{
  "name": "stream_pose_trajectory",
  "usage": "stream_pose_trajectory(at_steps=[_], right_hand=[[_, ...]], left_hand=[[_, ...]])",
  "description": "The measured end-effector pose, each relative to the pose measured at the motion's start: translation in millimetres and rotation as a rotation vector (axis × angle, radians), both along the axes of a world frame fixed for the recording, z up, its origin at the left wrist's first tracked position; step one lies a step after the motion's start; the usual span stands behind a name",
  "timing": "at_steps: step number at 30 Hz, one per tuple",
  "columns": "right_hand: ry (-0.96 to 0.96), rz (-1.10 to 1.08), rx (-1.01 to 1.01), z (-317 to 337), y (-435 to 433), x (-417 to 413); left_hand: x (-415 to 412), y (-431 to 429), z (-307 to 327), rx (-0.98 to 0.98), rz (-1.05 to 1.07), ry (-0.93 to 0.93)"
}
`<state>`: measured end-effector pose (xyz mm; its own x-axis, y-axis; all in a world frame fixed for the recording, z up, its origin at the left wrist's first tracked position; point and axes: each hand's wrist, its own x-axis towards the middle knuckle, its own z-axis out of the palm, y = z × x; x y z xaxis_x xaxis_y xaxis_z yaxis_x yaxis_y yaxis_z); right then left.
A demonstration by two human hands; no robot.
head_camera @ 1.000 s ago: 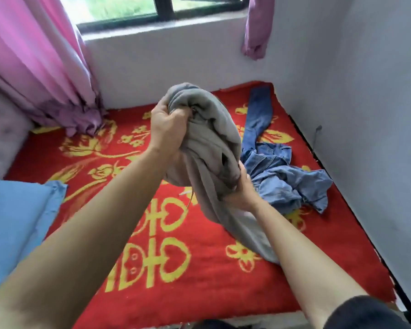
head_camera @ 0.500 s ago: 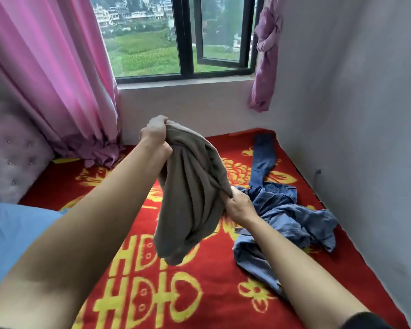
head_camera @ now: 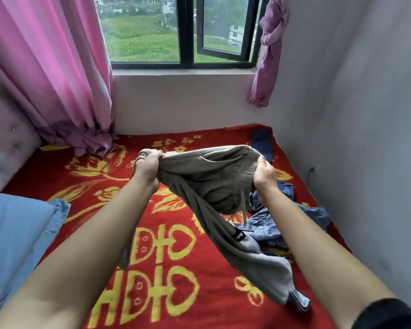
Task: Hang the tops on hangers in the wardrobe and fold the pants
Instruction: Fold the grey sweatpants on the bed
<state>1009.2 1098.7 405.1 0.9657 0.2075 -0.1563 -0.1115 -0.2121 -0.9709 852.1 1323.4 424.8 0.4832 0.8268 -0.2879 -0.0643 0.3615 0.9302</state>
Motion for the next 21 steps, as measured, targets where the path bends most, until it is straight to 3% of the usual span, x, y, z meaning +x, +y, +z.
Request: stream_pose_trajectory(at_steps=[3,6,8,10,15,19,21], right_hand=[[0.260,0.020,0.248,7.6,10.0,4.5],[0.296,0.116,0.389,13.9,17.6,3.0],[0.315,0.207,0.446,20.7,23.9,-0.9],[0.352,0.271,0.481,24.3,30.0,-6.5],[0.487,0.246,0.625,29.4,34.9,-6.9],[0.510,0.240,0.692,33.7,37.9,-3.5],[0.502,0.243,0.697,32.9,36.5,-2.5]], left_hand=[[-13.2,-2.0,-32.6,0.085,-0.080,0.319],[-31.2,-13.3,-70.1,0.108,-0.265,0.559],[-39.4,-18.5,-86.5,0.307,-0.404,0.653],[-42.3,-27.3,-90.0,0.364,-0.558,0.644],[-33.8,-71.2,-88.6,0.273,-1.005,0.578],[-7.2,-103.7,-87.1,0.223,-0.960,0.472],[10.8,-121.7,-92.4,0.374,-0.816,0.563]])
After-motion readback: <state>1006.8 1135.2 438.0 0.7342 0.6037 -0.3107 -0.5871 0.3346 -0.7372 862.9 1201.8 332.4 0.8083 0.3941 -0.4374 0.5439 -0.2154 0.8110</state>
